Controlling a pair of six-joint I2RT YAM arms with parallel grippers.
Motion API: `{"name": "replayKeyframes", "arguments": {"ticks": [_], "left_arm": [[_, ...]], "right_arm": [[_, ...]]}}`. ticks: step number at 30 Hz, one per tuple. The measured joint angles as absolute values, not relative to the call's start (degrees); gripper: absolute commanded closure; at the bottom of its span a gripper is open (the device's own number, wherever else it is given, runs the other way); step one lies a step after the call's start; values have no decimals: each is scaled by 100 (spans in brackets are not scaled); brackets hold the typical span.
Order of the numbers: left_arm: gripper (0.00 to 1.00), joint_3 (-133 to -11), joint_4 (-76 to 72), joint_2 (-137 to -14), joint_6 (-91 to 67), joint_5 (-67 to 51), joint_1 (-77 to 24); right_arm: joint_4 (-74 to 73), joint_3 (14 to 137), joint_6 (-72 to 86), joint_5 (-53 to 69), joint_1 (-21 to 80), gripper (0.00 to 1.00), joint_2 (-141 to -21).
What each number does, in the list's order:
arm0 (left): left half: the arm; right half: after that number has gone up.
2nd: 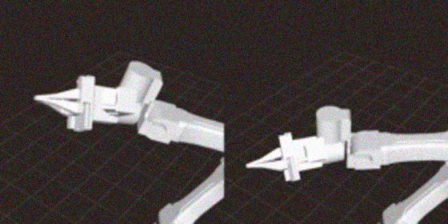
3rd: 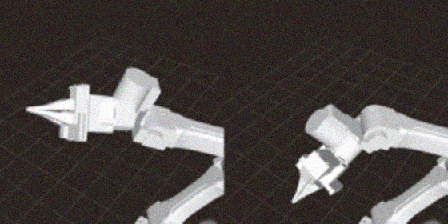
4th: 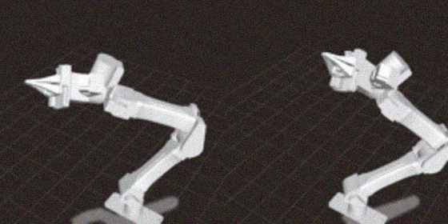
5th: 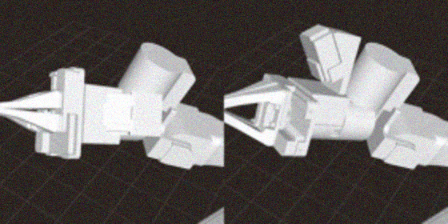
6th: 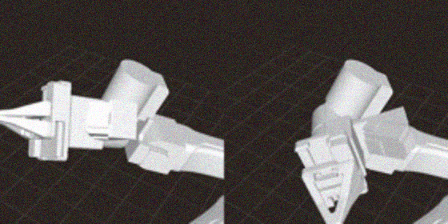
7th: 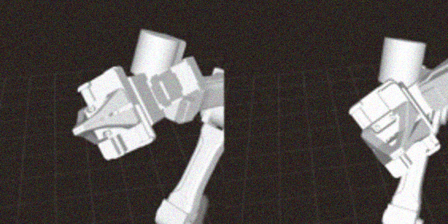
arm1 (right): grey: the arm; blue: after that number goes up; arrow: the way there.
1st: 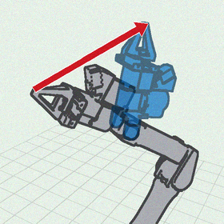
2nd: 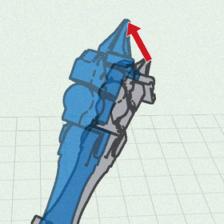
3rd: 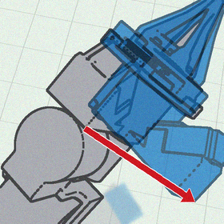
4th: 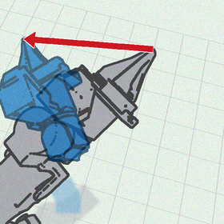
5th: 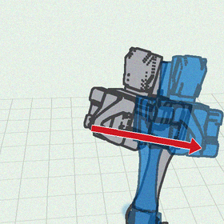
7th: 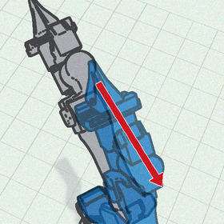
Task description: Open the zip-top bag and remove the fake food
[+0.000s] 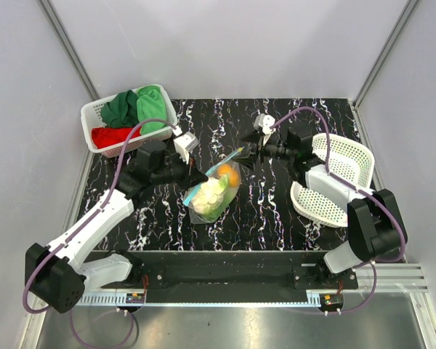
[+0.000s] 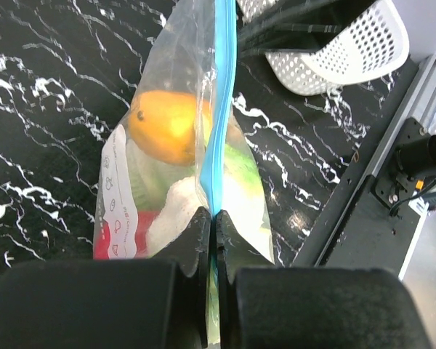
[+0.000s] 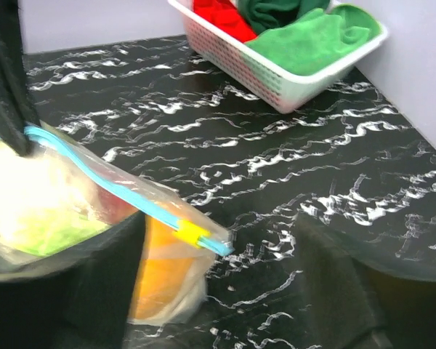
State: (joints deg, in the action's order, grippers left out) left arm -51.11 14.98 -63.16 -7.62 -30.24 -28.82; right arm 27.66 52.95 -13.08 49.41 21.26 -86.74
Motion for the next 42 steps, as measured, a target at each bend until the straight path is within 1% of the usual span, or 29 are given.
{"name": "replayKeyframes", "arguments": {"ticks": [1, 2, 3, 5, 6, 7, 9, 10, 14, 18, 20, 22, 25, 26, 28, 29, 30, 32, 33, 38, 42], "left_arm": [[100, -5142, 1559, -6353, -749, -3035, -2877], [100, -5179, 1614, -6388, -740, -3046, -2877], [95, -5221, 1660, -6414, -735, -3050, -2877], [73, -5288, 1734, -6436, -738, -3046, -2877], [53, -5306, 1776, -6436, -740, -3035, -2877], [45, -5323, 1800, -6436, -740, -3024, -2877], [37, -5367, 1802, -6436, -735, -3028, -2877], [33, -5406, 1800, -6436, -740, -3033, -2893], [28, -5710, 1789, -6602, -574, -2934, -3124], [27, -6324, 1787, -7164, -414, -2620, -3675], [28, -6584, 1750, -7472, -344, -2416, -3909], [31, -6720, 1745, -7717, -285, -2147, -4108], [60, -6816, 1817, -7985, -270, -1634, -4213], [72, -6871, 1896, -8088, -274, -1474, -4182], [81, -6997, 2064, -8267, -268, -1337, -4025], [85, -7022, 2117, -8302, -294, -1315, -3929], [91, -7024, 2158, -8307, -301, -1319, -3828], [96, -7039, 2222, -8291, -263, -1372, -3669], [100, -7039, 2233, -8287, -248, -1420, -3618], [100, -7039, 2346, -8211, 62, -2156, -3553], [100, -7039, 2440, -8103, 244, -2799, -3531]], "right_arm": [[2727, 5334, -1334, 4998, 2126, 36, -8691], [2707, 5354, -1345, 5063, 2126, 54, -8711], [2700, 5356, -1332, 5098, 2126, 61, -8722], [2696, 5354, -1275, 5203, 2126, 73, -8744], [2705, 5354, -1249, 5216, 2126, 73, -8750], [2709, 5354, -1210, 5229, 2119, 73, -8750], [2716, 5339, -1085, 5304, 2126, 71, -8750], [2727, 5317, -1002, 5339, 2139, 71, -8750], [2801, 5120, -733, 5334, 2167, 71, -8667], [2860, 4947, -388, 5317, 2220, 71, -8451], [2921, 4947, -172, 5317, 2244, 71, -8381], [2936, 4945, 5, 5315, 2263, 70, -8342], [2934, 4932, 156, 5284, 2285, 63, -8318], [2928, 4904, 161, 5238, 2287, 54, -8287], [2851, 4834, 150, 5140, 2287, 46, -8182], [2797, 4786, 78, 5068, 2287, 39, -8095], [2753, 4751, 36, 5039, 2287, 37, -8023], [2679, 4654, -163, 5015, 2290, 33, -7822], [2661, 4630, -242, 5019, 2290, 31, -7760], [2410, 4611, -698, 5269, 2290, 27, -7609], [2346, 4619, -788, 5520, 2290, 27, -7627]]}}
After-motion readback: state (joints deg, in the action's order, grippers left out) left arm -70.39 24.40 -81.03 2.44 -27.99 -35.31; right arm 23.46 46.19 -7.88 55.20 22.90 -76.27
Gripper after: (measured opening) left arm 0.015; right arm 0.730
